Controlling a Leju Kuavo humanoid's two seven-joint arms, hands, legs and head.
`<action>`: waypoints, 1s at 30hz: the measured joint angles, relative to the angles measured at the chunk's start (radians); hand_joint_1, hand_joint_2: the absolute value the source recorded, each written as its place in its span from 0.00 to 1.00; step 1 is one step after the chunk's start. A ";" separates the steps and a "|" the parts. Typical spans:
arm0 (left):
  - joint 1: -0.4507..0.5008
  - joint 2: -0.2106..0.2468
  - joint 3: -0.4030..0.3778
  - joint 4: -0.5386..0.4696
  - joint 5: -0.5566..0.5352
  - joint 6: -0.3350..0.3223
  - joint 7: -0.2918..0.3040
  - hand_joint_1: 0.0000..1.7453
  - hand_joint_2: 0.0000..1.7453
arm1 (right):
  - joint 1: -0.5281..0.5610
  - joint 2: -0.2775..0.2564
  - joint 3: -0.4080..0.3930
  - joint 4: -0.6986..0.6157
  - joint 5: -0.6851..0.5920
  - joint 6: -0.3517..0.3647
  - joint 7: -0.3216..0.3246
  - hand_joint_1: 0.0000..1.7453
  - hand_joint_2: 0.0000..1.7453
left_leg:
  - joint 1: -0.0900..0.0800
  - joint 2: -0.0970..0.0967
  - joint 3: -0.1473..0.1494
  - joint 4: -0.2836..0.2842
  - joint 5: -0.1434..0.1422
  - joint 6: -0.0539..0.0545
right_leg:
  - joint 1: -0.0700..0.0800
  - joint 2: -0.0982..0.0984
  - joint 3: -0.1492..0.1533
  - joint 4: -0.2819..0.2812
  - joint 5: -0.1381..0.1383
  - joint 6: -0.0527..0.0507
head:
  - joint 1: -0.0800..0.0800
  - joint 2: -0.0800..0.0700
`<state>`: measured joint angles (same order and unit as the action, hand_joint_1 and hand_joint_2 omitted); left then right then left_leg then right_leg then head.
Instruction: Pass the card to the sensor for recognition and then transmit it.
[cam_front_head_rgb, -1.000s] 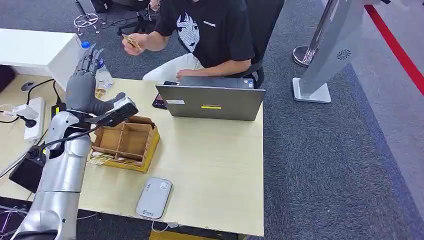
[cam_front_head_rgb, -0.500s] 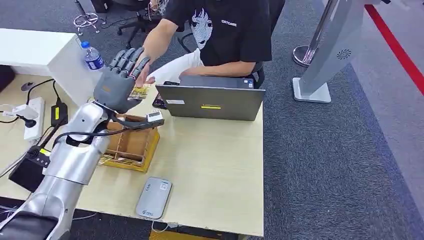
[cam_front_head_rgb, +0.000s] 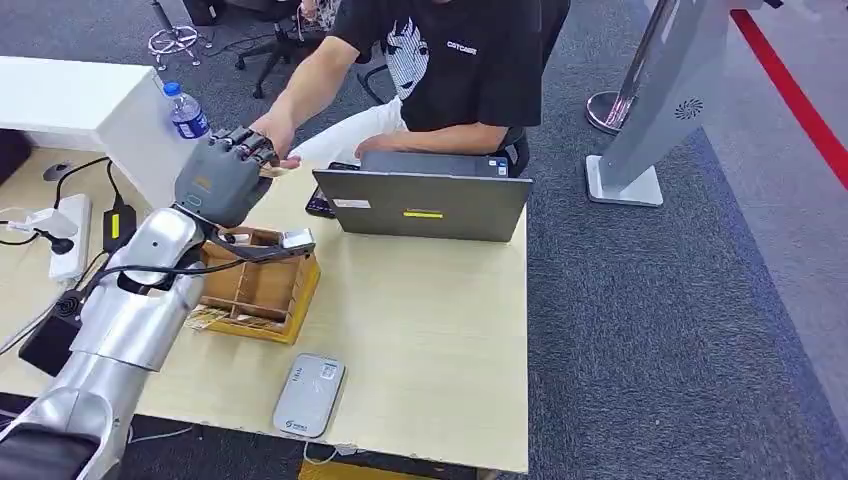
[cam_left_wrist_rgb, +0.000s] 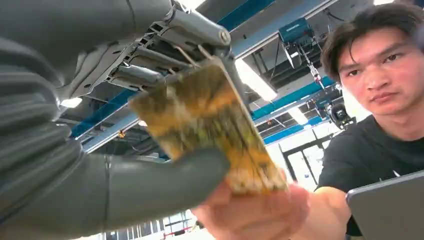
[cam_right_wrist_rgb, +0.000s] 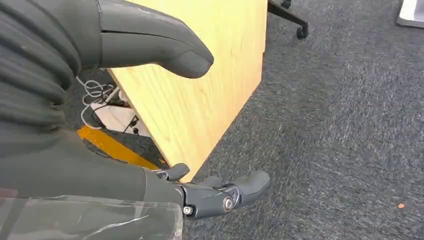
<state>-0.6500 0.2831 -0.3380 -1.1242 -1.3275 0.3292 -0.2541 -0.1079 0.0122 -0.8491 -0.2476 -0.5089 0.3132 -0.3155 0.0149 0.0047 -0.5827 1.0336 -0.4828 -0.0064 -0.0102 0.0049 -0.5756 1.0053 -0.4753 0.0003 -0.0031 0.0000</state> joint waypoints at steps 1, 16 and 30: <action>0.000 0.000 0.000 0.000 0.001 0.000 0.000 1.00 1.00 | 0.000 0.000 0.000 0.000 0.000 0.000 0.000 0.00 1.00 | 0.000 0.000 0.000 0.000 0.000 0.000 | 0.000 0.000 0.000 0.000 0.000 0.000 | 0.000 0.000; 0.195 -0.082 0.013 -0.136 0.100 0.032 -0.088 1.00 1.00 | 0.002 0.002 -0.040 0.000 0.003 -0.003 -0.009 0.00 1.00 | -0.001 0.000 0.000 0.000 -0.001 0.001 | -0.002 0.000 0.000 0.000 -0.001 0.000 | 0.000 0.000; 0.526 -0.080 0.010 -0.244 0.283 -0.108 -0.210 1.00 1.00 | 0.009 0.004 -0.102 0.000 0.007 0.006 0.002 0.00 1.00 | -0.001 -0.001 0.000 -0.001 -0.002 0.001 | -0.001 -0.001 0.000 0.000 -0.002 0.002 | 0.000 0.000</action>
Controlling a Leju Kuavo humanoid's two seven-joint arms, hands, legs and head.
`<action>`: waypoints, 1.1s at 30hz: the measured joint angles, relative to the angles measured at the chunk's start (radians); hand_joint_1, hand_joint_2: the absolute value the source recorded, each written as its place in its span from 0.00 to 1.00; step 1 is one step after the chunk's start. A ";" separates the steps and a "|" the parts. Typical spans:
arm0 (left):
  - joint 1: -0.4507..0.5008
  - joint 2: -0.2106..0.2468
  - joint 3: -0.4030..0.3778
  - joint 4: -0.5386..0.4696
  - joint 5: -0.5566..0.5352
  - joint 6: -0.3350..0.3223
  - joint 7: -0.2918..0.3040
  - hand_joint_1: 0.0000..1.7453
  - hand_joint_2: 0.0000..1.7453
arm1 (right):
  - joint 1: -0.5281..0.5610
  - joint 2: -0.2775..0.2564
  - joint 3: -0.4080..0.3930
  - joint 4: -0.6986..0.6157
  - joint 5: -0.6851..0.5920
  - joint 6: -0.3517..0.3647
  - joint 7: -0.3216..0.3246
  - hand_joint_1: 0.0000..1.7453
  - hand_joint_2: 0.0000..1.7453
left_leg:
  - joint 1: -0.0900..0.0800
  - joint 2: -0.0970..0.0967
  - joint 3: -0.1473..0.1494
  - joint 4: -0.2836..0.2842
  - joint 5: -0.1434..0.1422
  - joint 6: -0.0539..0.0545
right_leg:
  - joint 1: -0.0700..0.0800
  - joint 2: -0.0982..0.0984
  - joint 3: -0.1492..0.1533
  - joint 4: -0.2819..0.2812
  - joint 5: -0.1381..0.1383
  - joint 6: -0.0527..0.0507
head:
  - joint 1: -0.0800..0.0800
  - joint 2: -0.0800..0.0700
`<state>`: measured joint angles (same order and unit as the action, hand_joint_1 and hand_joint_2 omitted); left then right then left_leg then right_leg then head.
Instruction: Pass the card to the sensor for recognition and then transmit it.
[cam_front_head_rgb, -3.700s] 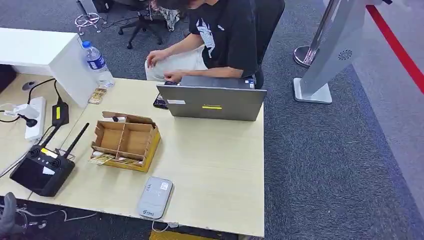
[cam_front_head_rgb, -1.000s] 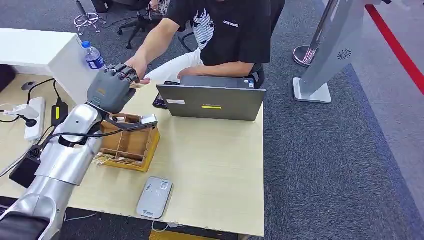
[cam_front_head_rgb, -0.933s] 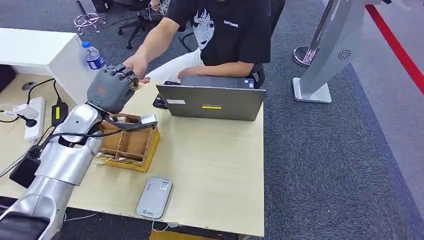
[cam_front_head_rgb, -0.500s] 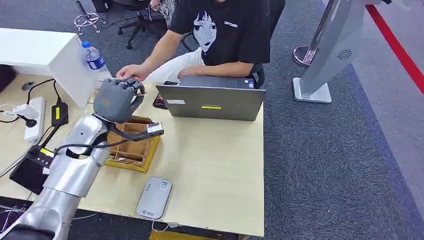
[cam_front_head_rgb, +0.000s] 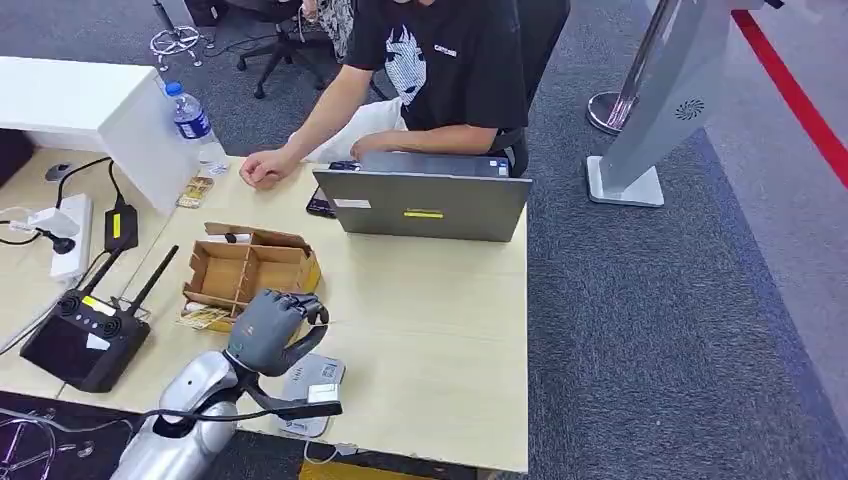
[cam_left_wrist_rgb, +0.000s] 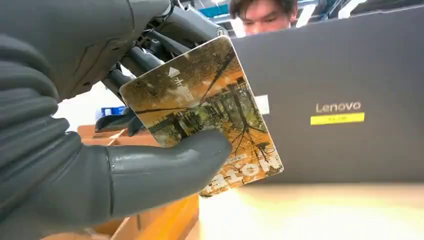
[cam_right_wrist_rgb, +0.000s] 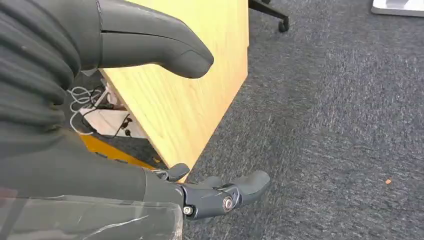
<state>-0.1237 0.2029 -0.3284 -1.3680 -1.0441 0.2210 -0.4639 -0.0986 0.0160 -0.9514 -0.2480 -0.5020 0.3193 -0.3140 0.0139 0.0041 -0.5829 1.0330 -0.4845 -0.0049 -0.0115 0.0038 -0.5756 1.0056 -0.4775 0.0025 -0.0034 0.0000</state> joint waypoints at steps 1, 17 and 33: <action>0.003 0.005 0.000 0.000 0.000 -0.009 0.001 1.00 1.00 | 0.000 0.000 -0.002 0.000 0.000 0.000 0.000 0.00 1.00 | 0.000 0.000 0.000 0.000 0.000 -0.001 | 0.000 0.000 0.000 0.000 0.000 0.000 | 0.000 0.000; 0.008 0.080 -0.035 0.120 0.016 -0.104 0.033 1.00 1.00 | -0.025 0.000 -0.012 0.000 0.051 -0.017 0.019 0.00 1.00 | 0.000 0.000 0.000 0.000 0.001 -0.001 | 0.000 0.000 0.000 0.000 0.000 0.000 | 0.000 0.000; -0.114 -0.058 -0.097 0.158 -0.052 0.091 0.136 1.00 1.00 | -0.036 0.007 -0.013 0.000 0.078 -0.024 0.005 0.00 1.00 | -0.001 -0.005 -0.001 0.001 0.002 0.001 | -0.001 -0.005 0.001 0.000 0.002 0.001 | 0.001 0.000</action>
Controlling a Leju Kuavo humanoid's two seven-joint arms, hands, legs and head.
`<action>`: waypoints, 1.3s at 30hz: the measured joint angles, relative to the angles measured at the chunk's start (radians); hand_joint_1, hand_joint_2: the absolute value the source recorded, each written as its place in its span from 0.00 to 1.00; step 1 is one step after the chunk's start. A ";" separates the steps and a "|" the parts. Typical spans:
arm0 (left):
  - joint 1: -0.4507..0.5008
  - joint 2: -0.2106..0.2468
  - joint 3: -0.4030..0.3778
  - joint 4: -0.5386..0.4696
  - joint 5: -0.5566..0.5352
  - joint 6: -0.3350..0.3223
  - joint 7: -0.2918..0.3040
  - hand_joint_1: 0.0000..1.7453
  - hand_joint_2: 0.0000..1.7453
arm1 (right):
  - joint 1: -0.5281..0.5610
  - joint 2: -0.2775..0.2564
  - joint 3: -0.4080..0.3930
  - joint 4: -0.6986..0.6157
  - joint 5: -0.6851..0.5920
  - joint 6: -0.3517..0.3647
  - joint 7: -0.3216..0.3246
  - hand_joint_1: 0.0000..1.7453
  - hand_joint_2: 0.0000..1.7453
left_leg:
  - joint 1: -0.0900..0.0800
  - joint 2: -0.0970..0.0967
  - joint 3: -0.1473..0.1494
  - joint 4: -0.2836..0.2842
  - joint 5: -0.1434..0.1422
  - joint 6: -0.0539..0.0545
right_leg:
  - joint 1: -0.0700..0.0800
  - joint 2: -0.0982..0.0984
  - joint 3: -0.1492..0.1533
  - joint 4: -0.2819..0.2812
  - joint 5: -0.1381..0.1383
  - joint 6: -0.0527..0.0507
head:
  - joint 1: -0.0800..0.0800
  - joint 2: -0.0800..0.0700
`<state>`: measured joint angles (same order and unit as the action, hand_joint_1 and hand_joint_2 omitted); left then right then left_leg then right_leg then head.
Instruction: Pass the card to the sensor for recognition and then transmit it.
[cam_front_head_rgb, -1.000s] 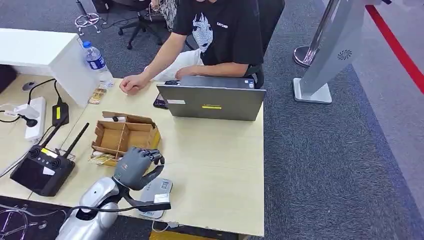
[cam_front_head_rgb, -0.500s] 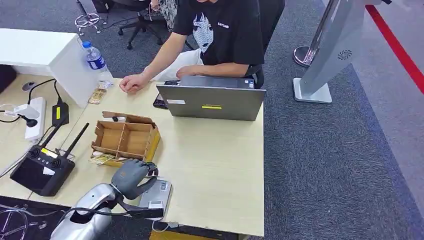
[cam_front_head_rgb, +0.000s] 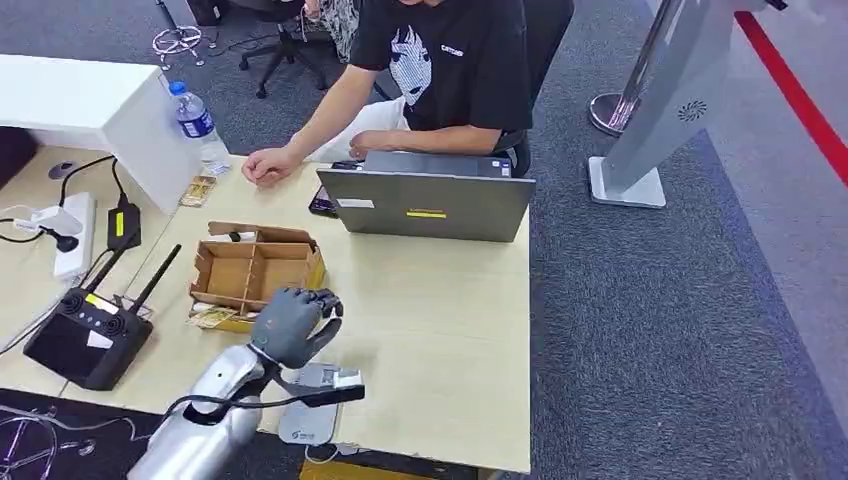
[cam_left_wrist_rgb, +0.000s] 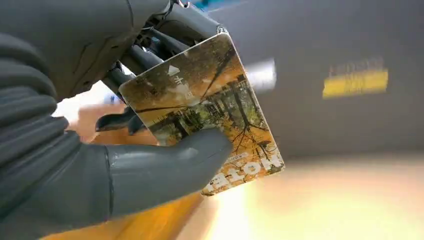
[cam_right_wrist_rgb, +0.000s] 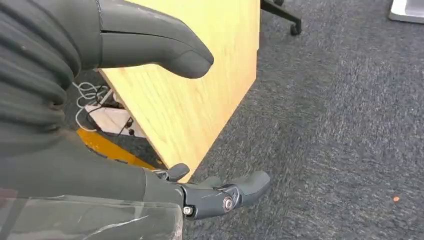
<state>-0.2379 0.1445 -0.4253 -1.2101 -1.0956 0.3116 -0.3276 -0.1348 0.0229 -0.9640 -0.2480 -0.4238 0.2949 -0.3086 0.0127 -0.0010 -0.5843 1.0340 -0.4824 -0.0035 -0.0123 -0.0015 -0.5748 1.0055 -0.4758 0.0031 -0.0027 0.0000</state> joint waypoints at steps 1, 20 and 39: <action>-0.012 -0.020 0.000 -0.012 -0.007 -0.007 0.006 1.00 1.00 | 0.000 0.001 0.000 0.000 0.007 0.000 -0.001 0.00 1.00 | 0.000 0.001 0.000 0.000 0.000 0.000 | 0.000 0.001 0.000 0.000 0.000 0.000 | 0.000 0.000; -0.269 -0.122 0.284 -0.095 -0.215 0.004 0.108 1.00 1.00 | -0.026 0.015 -0.002 0.000 0.099 -0.038 0.005 0.00 1.00 | 0.000 0.002 0.000 0.000 0.003 -0.003 | 0.000 0.003 -0.002 0.002 0.003 -0.001 | 0.000 0.000; -0.336 -0.113 0.408 -0.013 -0.252 0.011 0.077 0.00 1.00 | -0.040 0.020 -0.003 0.000 0.100 -0.042 0.008 0.00 1.00 | 0.000 0.002 0.000 0.000 0.004 -0.003 | 0.000 0.002 -0.002 0.002 0.003 -0.001 | 0.000 0.000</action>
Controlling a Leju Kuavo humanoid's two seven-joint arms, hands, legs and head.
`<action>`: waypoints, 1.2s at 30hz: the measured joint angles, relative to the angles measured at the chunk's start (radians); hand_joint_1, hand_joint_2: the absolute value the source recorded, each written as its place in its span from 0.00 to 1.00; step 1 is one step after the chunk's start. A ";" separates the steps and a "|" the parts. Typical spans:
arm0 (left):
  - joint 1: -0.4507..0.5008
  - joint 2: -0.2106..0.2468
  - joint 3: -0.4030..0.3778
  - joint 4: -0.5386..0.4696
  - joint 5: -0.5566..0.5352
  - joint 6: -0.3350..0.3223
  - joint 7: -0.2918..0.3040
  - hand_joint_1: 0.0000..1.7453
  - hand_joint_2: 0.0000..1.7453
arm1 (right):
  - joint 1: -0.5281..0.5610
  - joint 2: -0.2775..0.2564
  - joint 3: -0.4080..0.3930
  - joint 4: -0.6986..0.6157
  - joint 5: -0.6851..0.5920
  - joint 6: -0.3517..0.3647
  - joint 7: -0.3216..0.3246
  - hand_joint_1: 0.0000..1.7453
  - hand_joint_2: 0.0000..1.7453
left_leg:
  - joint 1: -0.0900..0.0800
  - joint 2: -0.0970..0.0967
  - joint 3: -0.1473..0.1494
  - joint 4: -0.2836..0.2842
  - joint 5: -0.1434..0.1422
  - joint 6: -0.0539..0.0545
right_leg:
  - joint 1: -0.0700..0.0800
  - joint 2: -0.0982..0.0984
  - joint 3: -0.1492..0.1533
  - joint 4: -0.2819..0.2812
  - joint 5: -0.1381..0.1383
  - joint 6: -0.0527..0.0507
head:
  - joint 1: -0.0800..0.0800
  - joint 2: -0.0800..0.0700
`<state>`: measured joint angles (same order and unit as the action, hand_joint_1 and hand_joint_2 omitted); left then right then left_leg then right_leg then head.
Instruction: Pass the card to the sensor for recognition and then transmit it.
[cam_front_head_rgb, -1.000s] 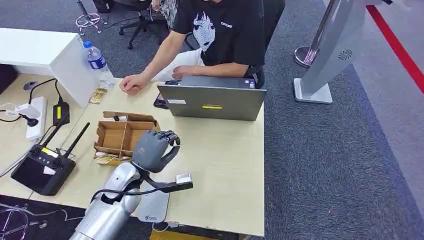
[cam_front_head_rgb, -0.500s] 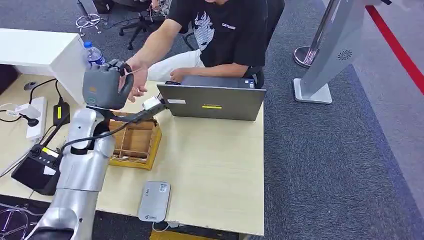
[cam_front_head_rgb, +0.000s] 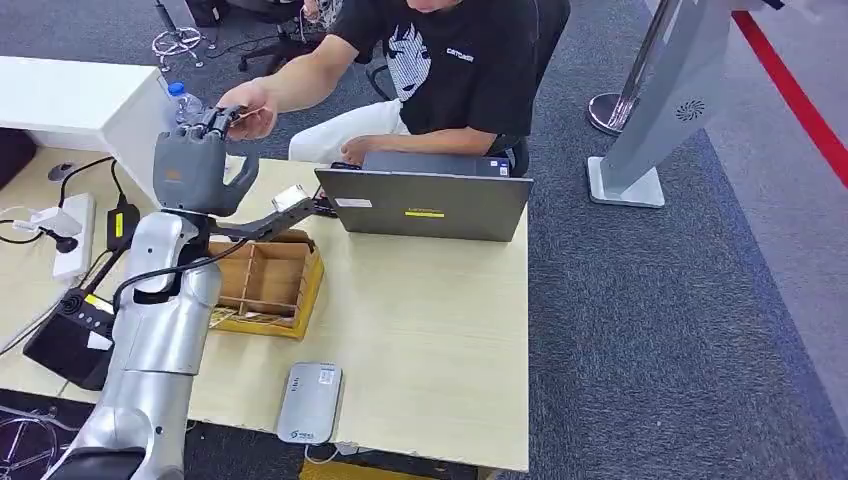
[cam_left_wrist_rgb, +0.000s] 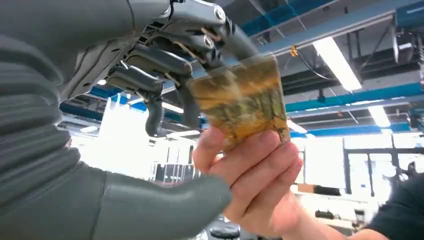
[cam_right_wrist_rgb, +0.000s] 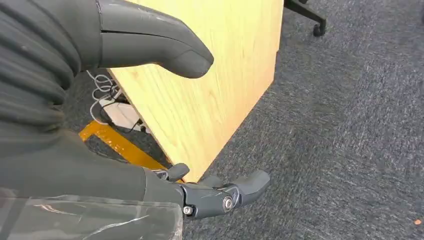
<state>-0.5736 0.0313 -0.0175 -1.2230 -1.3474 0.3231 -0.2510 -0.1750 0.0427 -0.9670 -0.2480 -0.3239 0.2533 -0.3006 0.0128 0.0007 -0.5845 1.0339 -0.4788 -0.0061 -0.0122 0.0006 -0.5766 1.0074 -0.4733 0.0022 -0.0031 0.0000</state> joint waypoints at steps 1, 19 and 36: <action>0.000 0.000 0.000 0.000 0.000 0.000 0.000 0.00 1.00 | 0.000 0.000 0.000 0.000 0.000 0.000 0.000 0.00 1.00 | 0.000 0.000 0.000 0.000 0.000 0.000 | 0.000 0.000 0.000 0.000 0.000 0.000 | 0.000 0.000; 0.181 0.189 -0.243 0.017 0.231 -0.176 -0.153 0.00 1.00 | 0.021 -0.003 -0.072 0.000 -0.024 0.041 0.003 0.00 1.00 | 0.000 0.002 -0.001 -0.001 0.000 0.000 | 0.000 0.002 -0.003 0.000 0.000 0.000 | 0.000 0.000; 0.267 0.389 -0.337 -0.051 0.316 -0.205 -0.146 0.00 1.00 | 0.043 -0.012 -0.114 0.000 -0.039 0.062 0.003 0.00 1.00 | 0.000 0.002 -0.002 -0.001 0.000 0.000 | 0.000 0.003 -0.004 0.000 0.000 0.000 | 0.000 0.000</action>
<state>-0.3066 0.4200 -0.3544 -1.2745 -1.0316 0.1183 -0.3967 -0.1319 0.0305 -1.0811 -0.2480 -0.3624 0.3151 -0.2976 0.0132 0.0032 -0.5861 1.0330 -0.4790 -0.0065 -0.0121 0.0035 -0.5801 1.0076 -0.4734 0.0018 -0.0031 0.0000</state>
